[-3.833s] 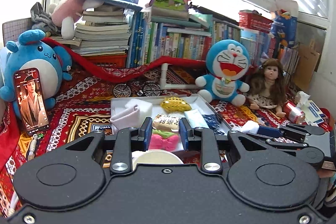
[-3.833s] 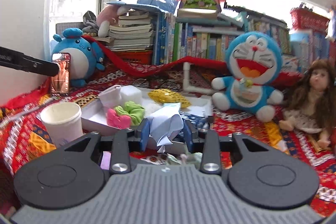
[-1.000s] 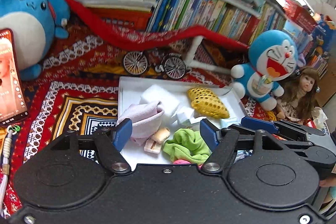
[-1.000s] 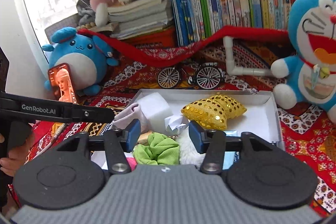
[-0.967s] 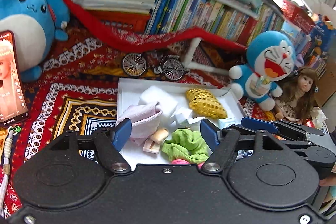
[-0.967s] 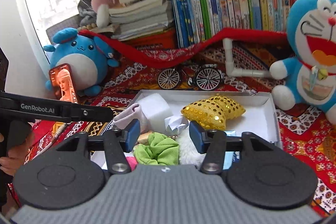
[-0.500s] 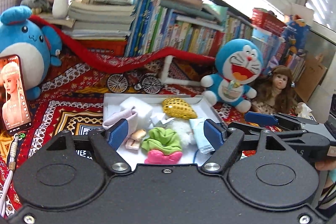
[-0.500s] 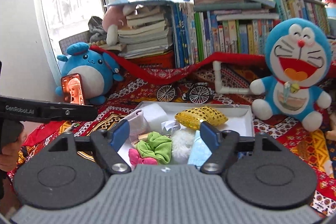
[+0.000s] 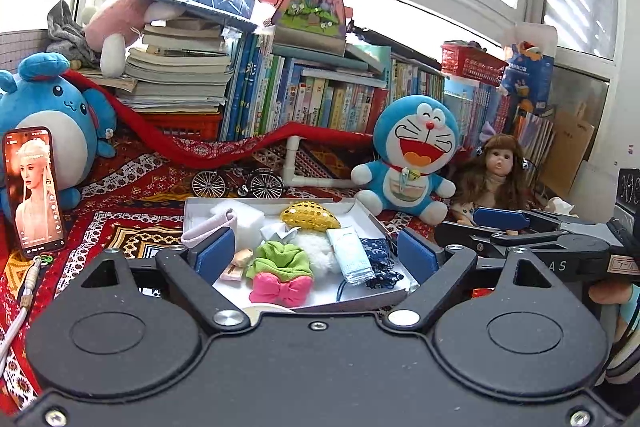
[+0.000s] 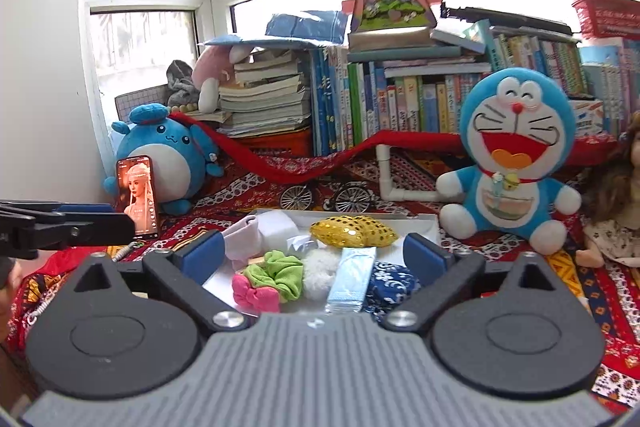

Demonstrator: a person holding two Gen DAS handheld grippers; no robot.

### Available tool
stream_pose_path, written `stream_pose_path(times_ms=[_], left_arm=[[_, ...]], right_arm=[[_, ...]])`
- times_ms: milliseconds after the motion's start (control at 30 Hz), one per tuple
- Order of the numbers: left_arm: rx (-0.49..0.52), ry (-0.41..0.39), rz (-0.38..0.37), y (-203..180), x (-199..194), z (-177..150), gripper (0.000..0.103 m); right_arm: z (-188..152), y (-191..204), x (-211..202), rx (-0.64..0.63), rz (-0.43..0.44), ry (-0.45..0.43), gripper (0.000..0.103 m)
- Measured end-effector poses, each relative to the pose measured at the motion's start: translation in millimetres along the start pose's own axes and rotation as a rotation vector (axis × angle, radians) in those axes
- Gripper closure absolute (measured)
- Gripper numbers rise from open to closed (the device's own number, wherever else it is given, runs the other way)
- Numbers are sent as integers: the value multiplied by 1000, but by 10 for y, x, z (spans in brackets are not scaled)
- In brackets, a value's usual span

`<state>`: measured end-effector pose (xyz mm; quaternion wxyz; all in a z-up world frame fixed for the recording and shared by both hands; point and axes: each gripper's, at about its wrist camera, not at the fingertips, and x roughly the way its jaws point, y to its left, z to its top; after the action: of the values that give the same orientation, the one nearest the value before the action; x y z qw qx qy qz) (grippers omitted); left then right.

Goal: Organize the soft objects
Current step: 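Move the left tool to the purple pom-pom while the right tool approaches the green checked cloth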

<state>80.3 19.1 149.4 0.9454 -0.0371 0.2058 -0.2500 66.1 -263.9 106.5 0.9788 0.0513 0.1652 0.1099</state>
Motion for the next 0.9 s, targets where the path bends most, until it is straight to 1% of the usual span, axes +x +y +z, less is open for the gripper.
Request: stream_pose_path(times_ms=[267, 600, 667, 733, 833, 900], left_arm=[[33, -32, 12, -158, -215, -257, 13], [72, 21, 8, -382, -290, -646, 13], [74, 36, 6, -406, -284, -705, 19], [72, 58, -3, -420, -272, -757, 28], [62, 88, -4, -423, -248, -837, 38], [55, 105, -1, -423, -220, -892, 40]], right_arm=[[-173, -67, -158, -27, -34, -18, 0], [-412, -313, -149, 47, -72, 25, 0], [-453, -352, -151, 59, -80, 33, 0], [-491, -388, -155, 70, -86, 40, 0], [-541, -444, -154, 92, -97, 51, 0], [-578, -485, -155, 110, -101, 59, 0]])
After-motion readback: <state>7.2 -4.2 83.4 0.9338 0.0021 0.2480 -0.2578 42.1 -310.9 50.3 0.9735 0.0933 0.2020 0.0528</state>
